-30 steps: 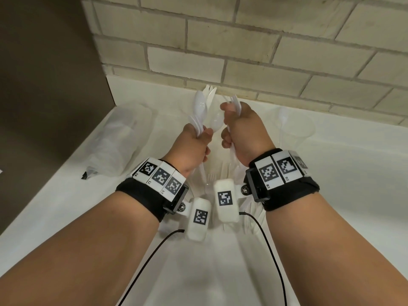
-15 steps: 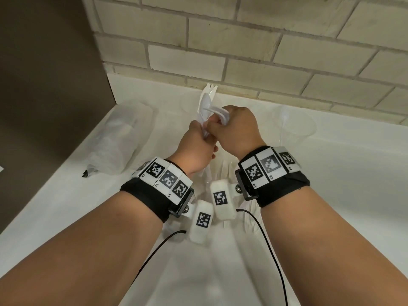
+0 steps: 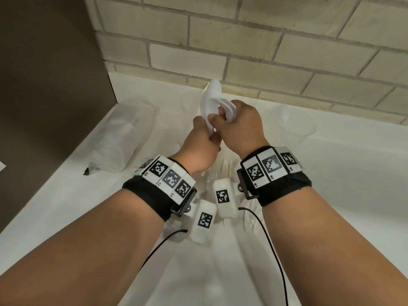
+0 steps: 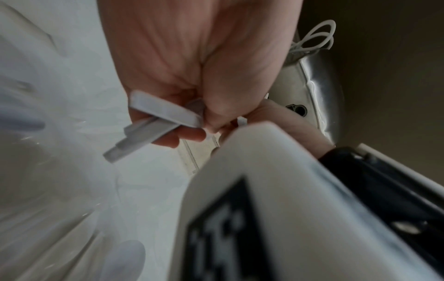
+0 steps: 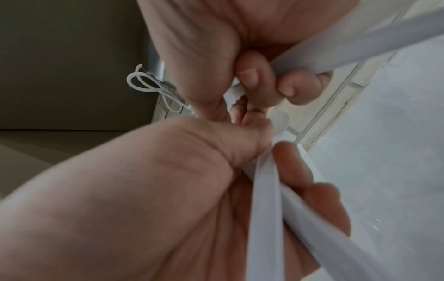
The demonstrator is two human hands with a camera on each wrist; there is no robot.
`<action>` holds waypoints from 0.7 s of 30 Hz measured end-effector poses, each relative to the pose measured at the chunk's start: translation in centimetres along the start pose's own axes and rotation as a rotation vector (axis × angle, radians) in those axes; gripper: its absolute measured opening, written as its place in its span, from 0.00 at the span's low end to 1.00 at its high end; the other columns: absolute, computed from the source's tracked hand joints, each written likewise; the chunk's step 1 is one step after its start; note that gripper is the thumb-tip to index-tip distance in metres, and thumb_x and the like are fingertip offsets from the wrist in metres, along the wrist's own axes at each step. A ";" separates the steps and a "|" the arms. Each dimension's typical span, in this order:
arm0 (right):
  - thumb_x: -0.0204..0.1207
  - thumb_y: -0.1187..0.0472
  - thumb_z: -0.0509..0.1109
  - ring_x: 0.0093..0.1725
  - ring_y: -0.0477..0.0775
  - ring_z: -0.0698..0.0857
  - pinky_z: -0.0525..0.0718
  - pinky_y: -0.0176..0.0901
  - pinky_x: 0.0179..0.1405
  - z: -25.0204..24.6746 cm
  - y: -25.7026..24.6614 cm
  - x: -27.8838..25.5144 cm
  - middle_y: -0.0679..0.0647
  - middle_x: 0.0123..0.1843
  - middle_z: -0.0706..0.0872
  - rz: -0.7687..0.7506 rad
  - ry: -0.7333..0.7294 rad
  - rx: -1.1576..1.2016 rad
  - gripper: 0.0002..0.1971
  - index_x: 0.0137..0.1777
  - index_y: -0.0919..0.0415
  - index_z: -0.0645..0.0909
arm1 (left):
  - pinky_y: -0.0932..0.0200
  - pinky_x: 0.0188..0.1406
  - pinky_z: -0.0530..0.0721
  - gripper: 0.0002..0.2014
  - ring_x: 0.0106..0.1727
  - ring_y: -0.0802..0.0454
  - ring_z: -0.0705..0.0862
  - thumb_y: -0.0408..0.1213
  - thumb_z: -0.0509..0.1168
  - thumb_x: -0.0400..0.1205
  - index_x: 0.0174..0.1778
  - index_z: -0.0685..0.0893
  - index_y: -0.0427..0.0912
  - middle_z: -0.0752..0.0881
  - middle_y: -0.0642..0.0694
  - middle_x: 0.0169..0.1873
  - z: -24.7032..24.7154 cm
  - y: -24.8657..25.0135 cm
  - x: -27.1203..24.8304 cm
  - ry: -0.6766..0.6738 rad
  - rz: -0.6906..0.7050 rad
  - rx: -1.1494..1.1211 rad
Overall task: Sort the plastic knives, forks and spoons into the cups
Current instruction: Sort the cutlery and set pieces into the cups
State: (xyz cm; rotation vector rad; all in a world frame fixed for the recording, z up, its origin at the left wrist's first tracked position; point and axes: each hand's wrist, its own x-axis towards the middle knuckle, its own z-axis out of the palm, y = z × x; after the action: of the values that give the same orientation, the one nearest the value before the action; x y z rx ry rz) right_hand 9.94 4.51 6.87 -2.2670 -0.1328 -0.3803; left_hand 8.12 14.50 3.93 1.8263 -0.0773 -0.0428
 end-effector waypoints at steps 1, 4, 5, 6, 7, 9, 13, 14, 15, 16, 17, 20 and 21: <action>0.74 0.59 0.72 0.30 0.41 0.75 0.70 0.20 0.26 0.0 0.0 0.0 0.45 0.31 0.76 0.004 -0.017 -0.004 0.10 0.36 0.55 0.73 | 0.48 0.40 0.82 0.14 0.32 0.53 0.79 0.35 0.55 0.86 0.64 0.64 0.32 0.79 0.43 0.38 0.0 0.0 0.0 -0.001 0.001 -0.027; 0.75 0.59 0.70 0.33 0.39 0.76 0.70 0.19 0.25 -0.1 0.2 0.0 0.42 0.34 0.76 0.043 -0.068 0.028 0.06 0.45 0.57 0.75 | 0.55 0.34 0.79 0.09 0.31 0.55 0.77 0.33 0.56 0.86 0.59 0.65 0.35 0.78 0.46 0.36 -0.1 -0.3 -0.1 -0.031 -0.008 -0.119; 0.75 0.59 0.70 0.33 0.40 0.77 0.70 0.21 0.26 -0.1 0.2 0.0 0.43 0.35 0.77 0.065 -0.082 0.054 0.06 0.46 0.57 0.75 | 0.58 0.33 0.78 0.08 0.30 0.56 0.77 0.33 0.57 0.86 0.56 0.65 0.38 0.78 0.47 0.35 -0.1 -0.4 -0.1 -0.040 -0.016 -0.139; 0.76 0.60 0.70 0.34 0.43 0.78 0.71 0.23 0.28 -0.1 0.2 -0.1 0.45 0.36 0.79 0.087 -0.096 0.089 0.06 0.47 0.58 0.76 | 0.60 0.32 0.78 0.07 0.30 0.57 0.77 0.33 0.59 0.86 0.53 0.66 0.40 0.78 0.48 0.35 -0.2 -0.4 -0.2 -0.046 -0.024 -0.155; 0.76 0.60 0.70 0.35 0.47 0.80 0.75 0.30 0.32 -0.1 0.2 -0.2 0.48 0.36 0.80 0.109 -0.108 0.136 0.05 0.48 0.60 0.77 | 0.60 0.31 0.77 0.07 0.30 0.56 0.77 0.33 0.60 0.85 0.50 0.66 0.43 0.78 0.48 0.35 -0.3 -0.6 -0.2 -0.054 -0.034 -0.175; 0.76 0.61 0.69 0.33 0.52 0.81 0.76 0.41 0.32 -0.1 0.3 -0.4 0.53 0.37 0.83 0.172 -0.132 0.254 0.05 0.48 0.62 0.79 | 0.58 0.33 0.77 0.08 0.31 0.55 0.77 0.32 0.62 0.84 0.50 0.68 0.44 0.79 0.48 0.36 -0.5 -0.9 -0.1 -0.090 -0.047 -0.245; 0.78 0.64 0.67 0.26 0.53 0.79 0.74 0.42 0.25 -0.3 0.5 -0.7 0.56 0.32 0.83 0.238 -0.184 0.422 0.03 0.48 0.63 0.80 | 0.57 0.32 0.77 0.17 0.32 0.54 0.79 0.27 0.67 0.74 0.56 0.70 0.41 0.81 0.47 0.35 -1.1 -0.9 -0.1 -0.171 -0.086 -0.425; 0.78 0.65 0.67 0.26 0.54 0.80 0.76 0.43 0.26 -0.3 0.6 -0.7 0.57 0.33 0.83 0.230 -0.185 0.426 0.04 0.50 0.65 0.80 | 0.59 0.30 0.78 0.18 0.30 0.54 0.81 0.25 0.63 0.71 0.55 0.71 0.40 0.81 0.46 0.33 -1.1 -0.7 -0.2 -0.181 -0.105 -0.528; 0.78 0.66 0.66 0.27 0.54 0.81 0.78 0.44 0.28 -0.3 0.6 -0.7 0.57 0.34 0.84 0.221 -0.182 0.427 0.05 0.51 0.66 0.81 | 0.62 0.27 0.79 0.16 0.28 0.54 0.82 0.23 0.60 0.72 0.55 0.72 0.39 0.82 0.45 0.32 -1.2 -0.5 -0.2 -0.199 -0.124 -0.641; 0.78 0.66 0.66 0.28 0.54 0.82 0.80 0.45 0.30 -0.3 0.6 -0.7 0.57 0.35 0.85 0.214 -0.178 0.427 0.06 0.52 0.66 0.81 | 0.64 0.25 0.80 0.13 0.26 0.54 0.83 0.23 0.58 0.75 0.54 0.73 0.38 0.82 0.44 0.31 -1.3 -0.3 -0.3 -0.218 -0.136 -0.743; 0.78 0.67 0.66 0.30 0.53 0.83 0.81 0.45 0.32 -0.3 0.6 -0.7 0.56 0.36 0.85 0.206 -0.173 0.425 0.05 0.51 0.65 0.81 | 0.65 0.24 0.81 0.10 0.26 0.54 0.84 0.26 0.56 0.79 0.54 0.74 0.38 0.83 0.44 0.32 -1.3 -0.2 -0.3 -0.233 -0.144 -0.807; 0.77 0.66 0.68 0.33 0.52 0.83 0.80 0.45 0.36 -0.3 0.7 -0.7 0.52 0.36 0.84 0.181 -0.173 0.419 0.02 0.47 0.60 0.80 | 0.65 0.28 0.83 0.17 0.30 0.56 0.86 0.40 0.50 0.88 0.66 0.74 0.33 0.87 0.45 0.37 -1.0 -0.3 0.0 -0.202 -0.160 -0.832; 0.77 0.66 0.69 0.34 0.52 0.83 0.79 0.45 0.37 -0.3 0.7 -0.7 0.52 0.37 0.84 0.175 -0.172 0.415 0.03 0.47 0.59 0.80 | 0.63 0.30 0.84 0.20 0.32 0.55 0.87 0.41 0.50 0.89 0.71 0.71 0.31 0.86 0.41 0.43 -0.9 -0.3 0.1 -0.166 -0.167 -0.825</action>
State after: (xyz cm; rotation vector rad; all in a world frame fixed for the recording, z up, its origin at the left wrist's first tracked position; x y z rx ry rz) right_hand 9.36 3.79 6.33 -1.8789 -0.0908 -0.0550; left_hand 8.30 15.41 3.87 0.9981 -0.0170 -0.3001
